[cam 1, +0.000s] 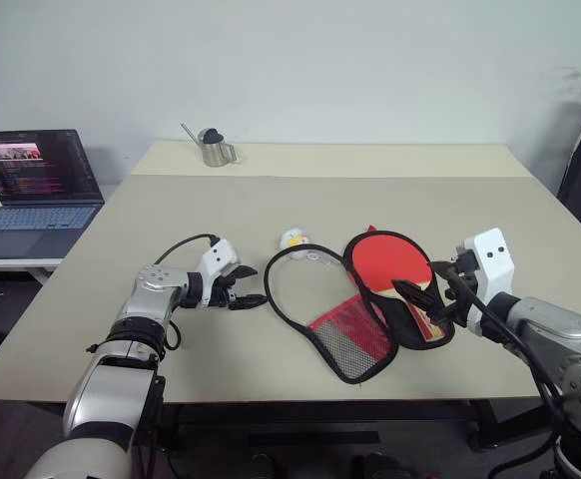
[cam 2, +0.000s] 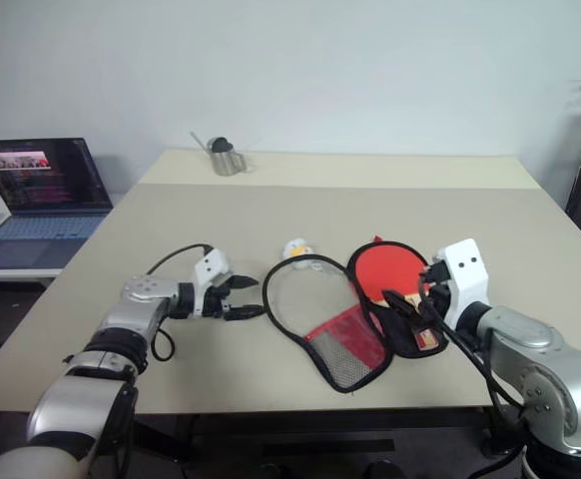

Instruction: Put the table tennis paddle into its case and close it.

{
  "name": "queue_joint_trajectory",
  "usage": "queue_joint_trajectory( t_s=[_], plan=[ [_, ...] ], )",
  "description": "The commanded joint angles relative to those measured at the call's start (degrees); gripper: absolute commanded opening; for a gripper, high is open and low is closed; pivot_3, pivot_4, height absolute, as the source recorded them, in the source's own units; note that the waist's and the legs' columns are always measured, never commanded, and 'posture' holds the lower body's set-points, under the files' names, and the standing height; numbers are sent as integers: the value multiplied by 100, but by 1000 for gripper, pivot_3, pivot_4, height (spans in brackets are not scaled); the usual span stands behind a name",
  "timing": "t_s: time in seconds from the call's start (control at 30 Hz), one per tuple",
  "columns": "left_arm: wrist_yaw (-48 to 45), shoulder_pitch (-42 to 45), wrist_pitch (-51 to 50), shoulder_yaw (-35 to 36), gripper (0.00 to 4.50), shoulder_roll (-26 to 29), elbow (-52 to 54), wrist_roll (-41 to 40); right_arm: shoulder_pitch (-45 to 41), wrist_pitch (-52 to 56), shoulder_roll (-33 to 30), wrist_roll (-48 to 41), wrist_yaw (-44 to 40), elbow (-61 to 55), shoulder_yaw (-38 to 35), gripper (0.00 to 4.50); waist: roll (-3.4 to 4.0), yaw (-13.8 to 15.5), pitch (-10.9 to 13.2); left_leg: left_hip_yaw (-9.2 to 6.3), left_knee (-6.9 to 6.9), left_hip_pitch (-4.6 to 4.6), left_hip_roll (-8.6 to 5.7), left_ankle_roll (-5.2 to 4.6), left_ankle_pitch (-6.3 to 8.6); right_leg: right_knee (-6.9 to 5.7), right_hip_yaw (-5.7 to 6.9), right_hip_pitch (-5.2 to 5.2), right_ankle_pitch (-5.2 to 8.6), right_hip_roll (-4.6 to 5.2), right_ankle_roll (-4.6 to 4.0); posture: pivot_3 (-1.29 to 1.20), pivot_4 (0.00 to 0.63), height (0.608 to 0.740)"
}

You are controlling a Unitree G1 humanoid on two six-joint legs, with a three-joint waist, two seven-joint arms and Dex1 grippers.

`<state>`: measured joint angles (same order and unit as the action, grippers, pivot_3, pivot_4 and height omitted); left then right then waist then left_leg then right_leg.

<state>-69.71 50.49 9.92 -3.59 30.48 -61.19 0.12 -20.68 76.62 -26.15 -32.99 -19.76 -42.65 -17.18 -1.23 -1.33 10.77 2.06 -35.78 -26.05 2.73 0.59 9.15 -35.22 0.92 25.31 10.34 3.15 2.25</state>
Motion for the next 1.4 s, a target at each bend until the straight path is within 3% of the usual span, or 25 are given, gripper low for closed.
queue_joint_trajectory(
  t_s=[0.03,0.27,0.6,0.93,1.17,1.4],
  plan=[
    [-64,84,24,7,4047,-153,174,-70,12,-158,-97,-173,-20,-267,-280,4442,0,1,0,0,0,0,0,0,0,0,0,0,0,0,0,0,150,740],
    [-209,176,-195,55,4047,-795,644,-363,88,-163,-165,-461,-47,-431,-611,4442,-1,15,0,0,-2,0,-2,0,0,0,-1,-3,-1,0,2,0,150,740],
    [-263,30,-1860,-177,4047,-2016,3417,-1426,366,-68,-602,-1156,-190,-484,-1620,4442,-2,125,0,0,-9,-3,-5,-1,-1,3,-9,-8,-1,-3,4,0,150,740],
    [614,409,-987,-308,4047,-2744,2355,-1096,715,-178,-886,-1272,5,-437,-2079,4442,-2,112,0,-9,-23,7,-10,-3,-1,5,-14,-15,-6,-9,13,0,150,740],
    [495,599,-700,-146,4047,-2613,2007,-1214,941,-273,-875,-1268,120,-349,-1956,4442,-2,117,0,-8,-22,5,-12,-2,-1,12,-16,-18,-7,-9,14,0,150,740],
    [-308,520,-738,-142,4047,-1578,2234,-1209,984,-607,-1007,-942,100,452,-1379,4442,-1,101,0,-9,-15,6,-10,-3,0,11,-15,-15,-8,-10,14,0,150,740]
  ],
)
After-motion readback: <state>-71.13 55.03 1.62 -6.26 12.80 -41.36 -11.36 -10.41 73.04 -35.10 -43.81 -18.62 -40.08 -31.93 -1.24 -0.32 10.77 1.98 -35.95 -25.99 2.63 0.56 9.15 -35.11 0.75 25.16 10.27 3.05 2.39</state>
